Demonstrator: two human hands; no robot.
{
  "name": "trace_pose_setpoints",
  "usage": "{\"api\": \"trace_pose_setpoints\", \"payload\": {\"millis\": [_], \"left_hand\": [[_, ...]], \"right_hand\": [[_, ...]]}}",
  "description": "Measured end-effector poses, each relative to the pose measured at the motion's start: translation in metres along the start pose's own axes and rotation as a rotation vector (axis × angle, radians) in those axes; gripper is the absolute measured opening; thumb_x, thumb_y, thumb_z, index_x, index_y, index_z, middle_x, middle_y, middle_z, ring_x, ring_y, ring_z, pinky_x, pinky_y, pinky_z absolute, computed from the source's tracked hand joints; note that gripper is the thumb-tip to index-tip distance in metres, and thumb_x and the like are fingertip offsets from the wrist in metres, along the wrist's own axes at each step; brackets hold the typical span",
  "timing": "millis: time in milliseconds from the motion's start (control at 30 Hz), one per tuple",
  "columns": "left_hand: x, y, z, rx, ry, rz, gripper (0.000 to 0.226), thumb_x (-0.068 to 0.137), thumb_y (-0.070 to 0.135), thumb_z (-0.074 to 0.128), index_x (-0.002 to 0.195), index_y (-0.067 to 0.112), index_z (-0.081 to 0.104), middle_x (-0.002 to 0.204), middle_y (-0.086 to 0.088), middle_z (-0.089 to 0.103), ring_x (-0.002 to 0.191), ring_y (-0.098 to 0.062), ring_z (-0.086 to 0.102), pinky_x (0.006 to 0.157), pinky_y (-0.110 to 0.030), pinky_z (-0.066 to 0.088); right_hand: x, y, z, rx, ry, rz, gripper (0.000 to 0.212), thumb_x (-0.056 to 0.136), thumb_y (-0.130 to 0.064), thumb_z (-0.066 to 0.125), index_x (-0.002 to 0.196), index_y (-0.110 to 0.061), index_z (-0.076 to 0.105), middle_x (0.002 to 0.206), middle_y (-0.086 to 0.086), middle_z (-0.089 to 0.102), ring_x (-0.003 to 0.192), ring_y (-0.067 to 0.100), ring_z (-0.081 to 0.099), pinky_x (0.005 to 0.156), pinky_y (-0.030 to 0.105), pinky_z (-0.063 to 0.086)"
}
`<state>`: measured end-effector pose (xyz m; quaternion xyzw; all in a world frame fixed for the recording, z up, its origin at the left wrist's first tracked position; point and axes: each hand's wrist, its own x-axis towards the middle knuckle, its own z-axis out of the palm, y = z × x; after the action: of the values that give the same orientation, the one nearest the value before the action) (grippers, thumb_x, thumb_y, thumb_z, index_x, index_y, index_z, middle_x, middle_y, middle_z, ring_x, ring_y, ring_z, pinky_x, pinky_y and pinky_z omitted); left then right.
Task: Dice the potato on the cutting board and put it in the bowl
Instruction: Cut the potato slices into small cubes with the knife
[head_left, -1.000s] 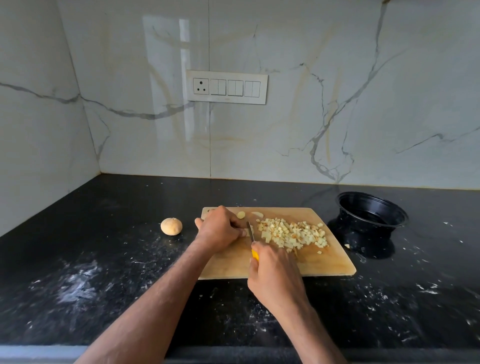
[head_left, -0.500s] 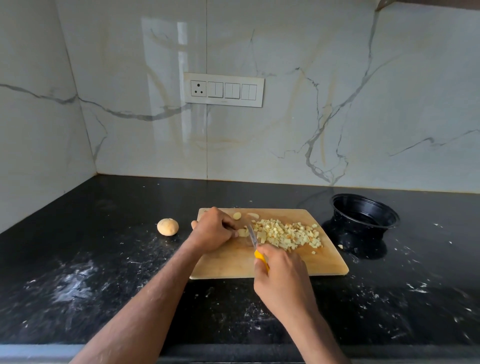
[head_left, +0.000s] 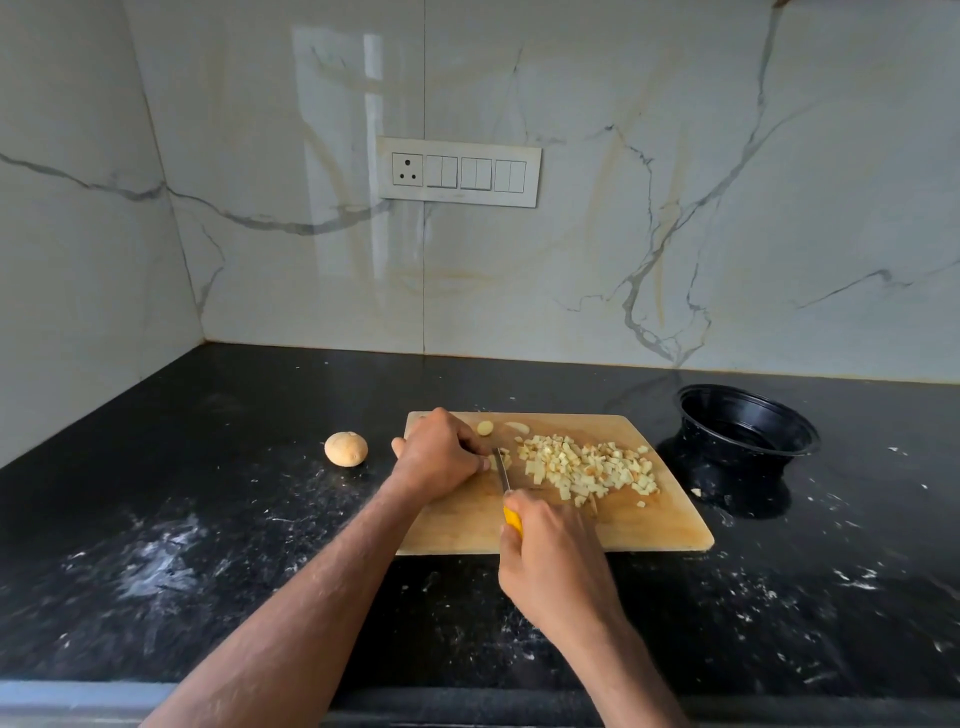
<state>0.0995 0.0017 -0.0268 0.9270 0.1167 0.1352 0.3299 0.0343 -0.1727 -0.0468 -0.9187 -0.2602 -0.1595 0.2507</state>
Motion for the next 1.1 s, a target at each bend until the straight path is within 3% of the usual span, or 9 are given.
{"api": "trace_pose_setpoints", "payload": {"millis": [67, 133, 267, 433, 600, 733, 800, 900, 1100], "left_hand": [[0.000, 0.000, -0.001, -0.003, -0.006, -0.002, 0.006, 0.080, 0.027, 0.085, 0.078, 0.029, 0.079, 0.081, 0.020, 0.069, 0.099, -0.012, 0.059, 0.099, -0.052, 0.042], [0.000, -0.001, -0.001, -0.019, -0.017, 0.001, 0.008, 0.080, 0.028, 0.085, 0.076, 0.030, 0.079, 0.083, 0.019, 0.070, 0.100, -0.013, 0.059, 0.100, -0.053, 0.043], [-0.001, -0.002, -0.004, -0.035, -0.026, 0.018, 0.006, 0.079, 0.026, 0.086, 0.079, 0.030, 0.081, 0.082, 0.022, 0.071, 0.103, -0.012, 0.059, 0.100, -0.054, 0.044], [-0.002, -0.003, -0.006, -0.085, -0.048, 0.006, 0.009, 0.080, 0.020, 0.084, 0.077, 0.028, 0.082, 0.075, 0.020, 0.071, 0.092, -0.008, 0.063, 0.099, -0.052, 0.047], [-0.002, 0.000, -0.002, -0.062, -0.004, -0.025, 0.018, 0.083, 0.017, 0.080, 0.069, 0.029, 0.078, 0.070, 0.022, 0.069, 0.088, -0.008, 0.062, 0.094, -0.045, 0.043], [0.002, -0.002, -0.002, -0.048, -0.015, -0.034, 0.031, 0.083, 0.017, 0.081, 0.059, 0.034, 0.072, 0.069, 0.023, 0.068, 0.090, -0.009, 0.061, 0.093, -0.046, 0.045], [0.002, -0.002, -0.001, -0.033, -0.015, -0.044, 0.029, 0.082, 0.018, 0.081, 0.059, 0.034, 0.072, 0.069, 0.023, 0.067, 0.092, -0.008, 0.060, 0.096, -0.049, 0.044], [0.003, -0.002, 0.001, -0.004, 0.009, -0.067, 0.029, 0.080, 0.019, 0.082, 0.057, 0.033, 0.071, 0.071, 0.022, 0.067, 0.099, -0.010, 0.057, 0.092, -0.045, 0.039], [0.002, 0.000, 0.003, -0.016, 0.038, -0.097, 0.022, 0.080, 0.024, 0.082, 0.061, 0.027, 0.071, 0.073, 0.016, 0.068, 0.092, -0.012, 0.057, 0.086, -0.042, 0.031]], "right_hand": [[-0.011, 0.002, -0.003, 0.009, -0.017, 0.002, 0.034, 0.099, -0.031, 0.059, 0.133, -0.026, 0.060, 0.091, -0.012, 0.071, 0.070, 0.003, 0.056, 0.056, 0.007, 0.041], [-0.020, 0.004, -0.008, 0.032, -0.031, 0.029, 0.032, 0.098, -0.032, 0.059, 0.130, -0.029, 0.061, 0.089, -0.013, 0.070, 0.072, 0.003, 0.060, 0.061, 0.011, 0.049], [-0.024, 0.006, -0.019, 0.037, 0.056, 0.044, 0.021, 0.097, -0.032, 0.058, 0.115, -0.028, 0.068, 0.082, -0.013, 0.068, 0.069, 0.003, 0.061, 0.061, 0.012, 0.048], [-0.003, -0.001, -0.012, 0.018, 0.095, 0.022, 0.031, 0.100, -0.033, 0.053, 0.128, -0.026, 0.064, 0.089, -0.010, 0.072, 0.074, 0.006, 0.062, 0.067, 0.019, 0.048], [0.015, -0.006, -0.003, -0.011, 0.090, 0.006, 0.029, 0.099, -0.032, 0.057, 0.126, -0.025, 0.066, 0.089, -0.009, 0.073, 0.060, 0.004, 0.050, 0.042, 0.007, 0.028], [0.019, -0.005, 0.002, -0.038, 0.066, 0.008, 0.030, 0.099, -0.032, 0.058, 0.127, -0.026, 0.066, 0.091, -0.009, 0.074, 0.060, 0.003, 0.049, 0.041, 0.006, 0.024], [0.020, -0.004, 0.005, -0.021, 0.049, 0.003, 0.032, 0.099, -0.031, 0.058, 0.129, -0.025, 0.065, 0.093, -0.009, 0.074, 0.064, 0.002, 0.054, 0.047, 0.004, 0.032], [0.017, -0.004, 0.005, 0.004, 0.033, -0.006, 0.034, 0.099, -0.029, 0.059, 0.132, -0.021, 0.063, 0.099, -0.007, 0.073, 0.080, 0.004, 0.064, 0.066, 0.013, 0.052], [-0.006, -0.005, 0.004, 0.039, -0.009, 0.001, 0.032, 0.099, -0.031, 0.058, 0.131, -0.025, 0.059, 0.094, -0.009, 0.070, 0.079, 0.005, 0.064, 0.069, 0.017, 0.055]]}}
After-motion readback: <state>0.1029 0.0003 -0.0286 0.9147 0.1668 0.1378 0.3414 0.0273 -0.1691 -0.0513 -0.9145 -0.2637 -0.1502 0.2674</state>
